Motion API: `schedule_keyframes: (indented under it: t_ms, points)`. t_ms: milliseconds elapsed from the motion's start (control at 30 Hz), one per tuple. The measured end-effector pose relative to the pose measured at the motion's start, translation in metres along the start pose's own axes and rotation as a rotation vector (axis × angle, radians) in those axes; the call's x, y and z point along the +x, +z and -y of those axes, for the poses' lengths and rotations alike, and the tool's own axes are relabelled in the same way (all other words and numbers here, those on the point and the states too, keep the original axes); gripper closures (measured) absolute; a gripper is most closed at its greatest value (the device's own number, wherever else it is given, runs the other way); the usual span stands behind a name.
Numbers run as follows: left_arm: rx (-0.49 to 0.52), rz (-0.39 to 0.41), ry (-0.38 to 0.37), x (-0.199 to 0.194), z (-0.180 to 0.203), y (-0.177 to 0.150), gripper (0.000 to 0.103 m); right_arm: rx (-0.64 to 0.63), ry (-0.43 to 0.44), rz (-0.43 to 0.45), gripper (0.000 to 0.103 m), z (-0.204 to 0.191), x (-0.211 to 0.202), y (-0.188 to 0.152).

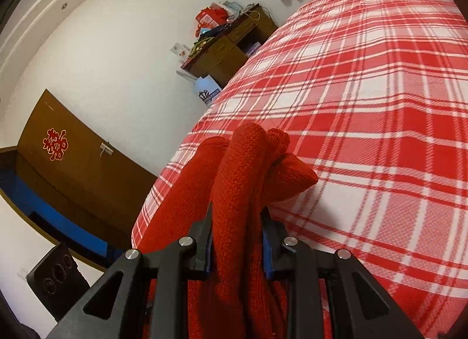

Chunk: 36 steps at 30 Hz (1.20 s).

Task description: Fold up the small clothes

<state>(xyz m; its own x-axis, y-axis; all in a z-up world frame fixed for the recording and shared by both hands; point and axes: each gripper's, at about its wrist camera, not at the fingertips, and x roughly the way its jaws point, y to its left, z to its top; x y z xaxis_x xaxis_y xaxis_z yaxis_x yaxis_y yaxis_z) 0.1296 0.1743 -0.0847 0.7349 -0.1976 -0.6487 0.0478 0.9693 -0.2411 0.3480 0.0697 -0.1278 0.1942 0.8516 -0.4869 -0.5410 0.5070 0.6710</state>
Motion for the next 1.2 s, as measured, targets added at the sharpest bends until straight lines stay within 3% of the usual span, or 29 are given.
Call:
schedule_keyframes:
  t_ms: [833,1200]
  points:
    - [-0.045,-0.039,0.016,0.003,-0.034,-0.034,0.064,0.046,-0.005,-0.04,0.077,0.009,0.027,-0.002]
    - [-0.069,0.005,0.024,0.005,-0.041,-0.049,0.054,0.122,-0.06,-0.049,0.075,0.036,0.035,-0.012]
